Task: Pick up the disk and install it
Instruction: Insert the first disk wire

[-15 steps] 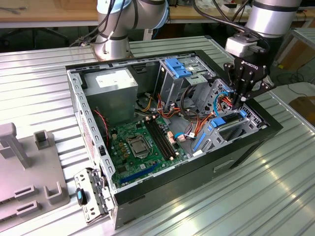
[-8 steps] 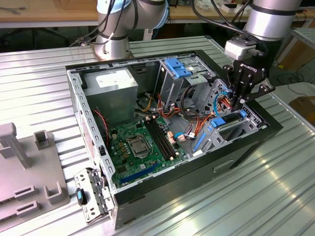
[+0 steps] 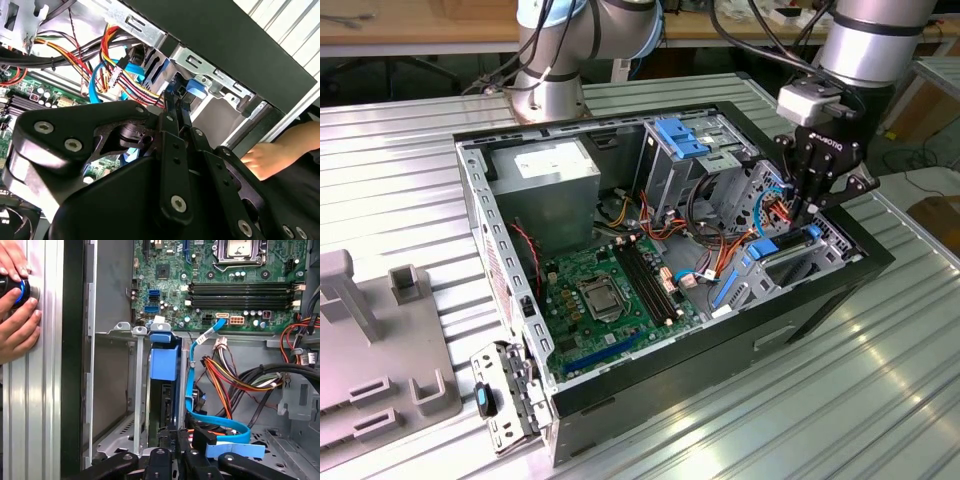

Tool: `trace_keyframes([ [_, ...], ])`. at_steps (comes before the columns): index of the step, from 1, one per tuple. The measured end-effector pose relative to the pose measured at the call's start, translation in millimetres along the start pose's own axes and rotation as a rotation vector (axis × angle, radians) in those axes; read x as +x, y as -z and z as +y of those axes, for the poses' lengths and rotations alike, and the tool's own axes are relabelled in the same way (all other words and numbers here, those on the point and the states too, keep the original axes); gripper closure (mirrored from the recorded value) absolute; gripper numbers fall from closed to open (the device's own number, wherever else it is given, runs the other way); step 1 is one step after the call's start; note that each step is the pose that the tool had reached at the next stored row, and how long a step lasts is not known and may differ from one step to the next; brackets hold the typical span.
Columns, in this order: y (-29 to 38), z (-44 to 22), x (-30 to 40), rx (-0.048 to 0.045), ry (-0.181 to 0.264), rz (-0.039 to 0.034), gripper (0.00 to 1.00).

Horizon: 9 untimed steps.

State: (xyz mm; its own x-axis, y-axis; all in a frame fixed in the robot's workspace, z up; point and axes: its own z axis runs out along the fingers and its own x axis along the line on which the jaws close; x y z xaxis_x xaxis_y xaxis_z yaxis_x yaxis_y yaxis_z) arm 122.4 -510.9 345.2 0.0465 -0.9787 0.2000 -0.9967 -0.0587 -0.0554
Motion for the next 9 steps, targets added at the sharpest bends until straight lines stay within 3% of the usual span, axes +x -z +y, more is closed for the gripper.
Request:
trace_keyframes([
  [1, -0.4, 0.6, 2.5, 0.0007, 0.001, -0.0082, 0.84],
  [3, -1.4, 2.0, 7.9, 0.0028, 0.002, -0.0388, 0.84],
  [4, -1.3, 2.2, 8.9, 0.0032, 0.001, -0.0488, 0.84],
  [5, -1.4, 2.3, 10.0, 0.0042, 0.0, -0.0688, 0.84],
  [6, -1.4, 2.4, 10.5, 0.0047, -0.001, -0.0801, 0.84],
  [9, -1.7, 2.4, 11.6, 0.0044, -0.004, -0.0871, 0.84],
])
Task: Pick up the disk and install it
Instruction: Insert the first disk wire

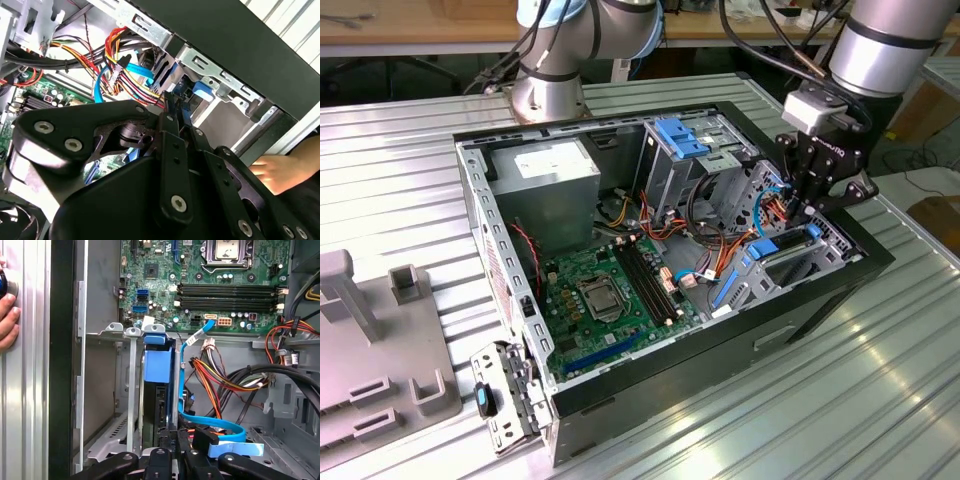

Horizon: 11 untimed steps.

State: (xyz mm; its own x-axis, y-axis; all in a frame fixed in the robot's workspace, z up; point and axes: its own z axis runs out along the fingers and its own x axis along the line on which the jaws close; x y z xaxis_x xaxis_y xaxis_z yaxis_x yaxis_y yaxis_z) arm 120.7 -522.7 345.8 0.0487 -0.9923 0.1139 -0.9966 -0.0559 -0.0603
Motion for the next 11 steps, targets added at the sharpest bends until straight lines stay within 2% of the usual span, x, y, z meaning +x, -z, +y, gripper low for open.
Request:
trace_keyframes([
  [1, 0.1, 0.0, 0.0, 0.0, 0.0, -0.0008, 0.84],
  [2, 0.5, 0.0, 0.1, 0.0002, 0.0, -0.0068, 0.84],
  [3, 0.8, 0.0, 0.2, 0.0007, -0.001, -0.0164, 0.84],
  [4, 1.1, 0.0, 0.8, 0.0015, -0.002, -0.0316, 0.84],
  [6, 0.8, 0.1, 3.7, 0.0018, -0.003, -0.0389, 0.84],
  [8, 1.8, 0.3, 8.2, 0.0025, -0.004, -0.0533, 0.84],
  [9, 3.3, 0.2, 8.8, 0.0027, -0.004, -0.0578, 0.84],
  [11, 3.1, 0.3, 10.5, 0.0029, -0.004, -0.0611, 0.84],
])
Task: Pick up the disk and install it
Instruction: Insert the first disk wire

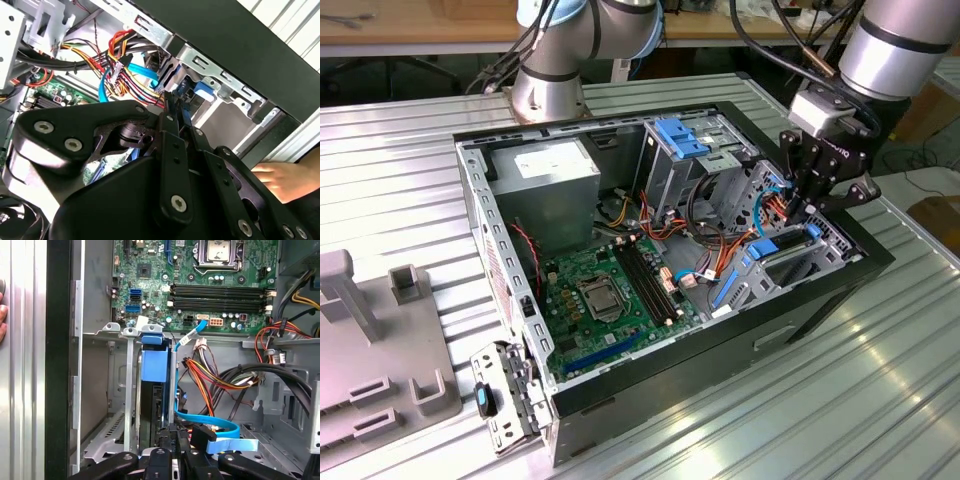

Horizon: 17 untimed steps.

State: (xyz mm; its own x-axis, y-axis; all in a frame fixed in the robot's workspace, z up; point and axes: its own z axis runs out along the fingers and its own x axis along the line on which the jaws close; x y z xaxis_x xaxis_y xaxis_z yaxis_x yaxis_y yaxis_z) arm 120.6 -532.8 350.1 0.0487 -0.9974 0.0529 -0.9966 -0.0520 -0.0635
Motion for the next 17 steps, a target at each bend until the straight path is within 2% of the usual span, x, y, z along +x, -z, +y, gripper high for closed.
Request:
trace_keyframes([
  [5, -0.4, 0.5, 10.2, -0.0001, 0.0, -0.0006, 0.84],
  [9, -1.4, 0.5, 10.3, -0.0001, 0.0, -0.0008, 0.84],
  [12, -2.0, 0.6, 10.8, -0.0003, -0.009, -0.0049, 0.84],
  [17, -2.0, 0.8, 13.2, -0.0011, -0.023, -0.0037, 0.84],
])
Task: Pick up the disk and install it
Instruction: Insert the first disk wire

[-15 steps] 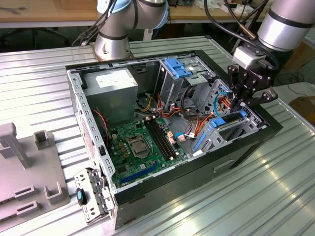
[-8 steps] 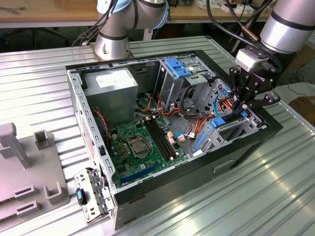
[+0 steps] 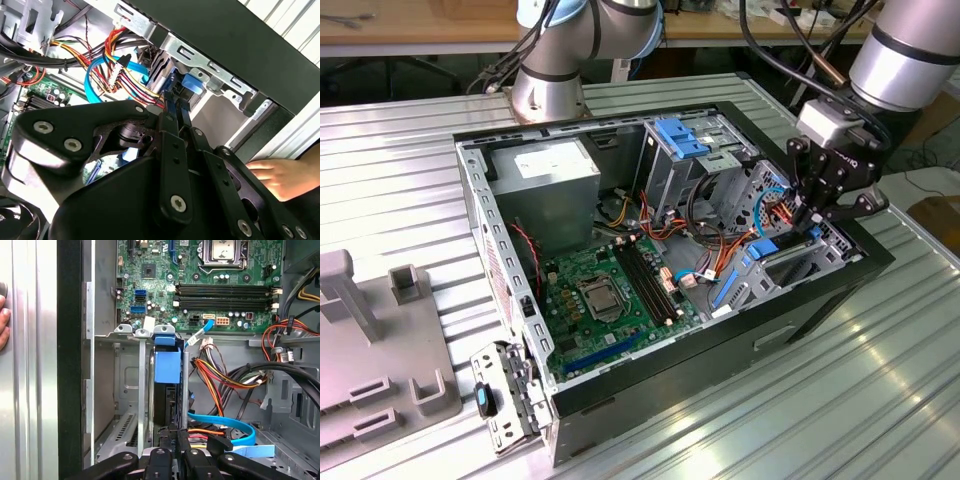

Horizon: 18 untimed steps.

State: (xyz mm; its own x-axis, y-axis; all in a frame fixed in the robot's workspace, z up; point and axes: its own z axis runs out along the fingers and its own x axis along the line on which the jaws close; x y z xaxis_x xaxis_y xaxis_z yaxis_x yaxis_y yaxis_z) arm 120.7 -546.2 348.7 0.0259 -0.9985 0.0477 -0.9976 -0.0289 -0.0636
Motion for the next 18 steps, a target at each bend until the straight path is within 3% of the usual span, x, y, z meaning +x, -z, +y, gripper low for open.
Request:
trace_keyframes([
  [18, -1.1, 1.5, -0.9, 0.0007, 0.014, -0.0019, 0.84],
])
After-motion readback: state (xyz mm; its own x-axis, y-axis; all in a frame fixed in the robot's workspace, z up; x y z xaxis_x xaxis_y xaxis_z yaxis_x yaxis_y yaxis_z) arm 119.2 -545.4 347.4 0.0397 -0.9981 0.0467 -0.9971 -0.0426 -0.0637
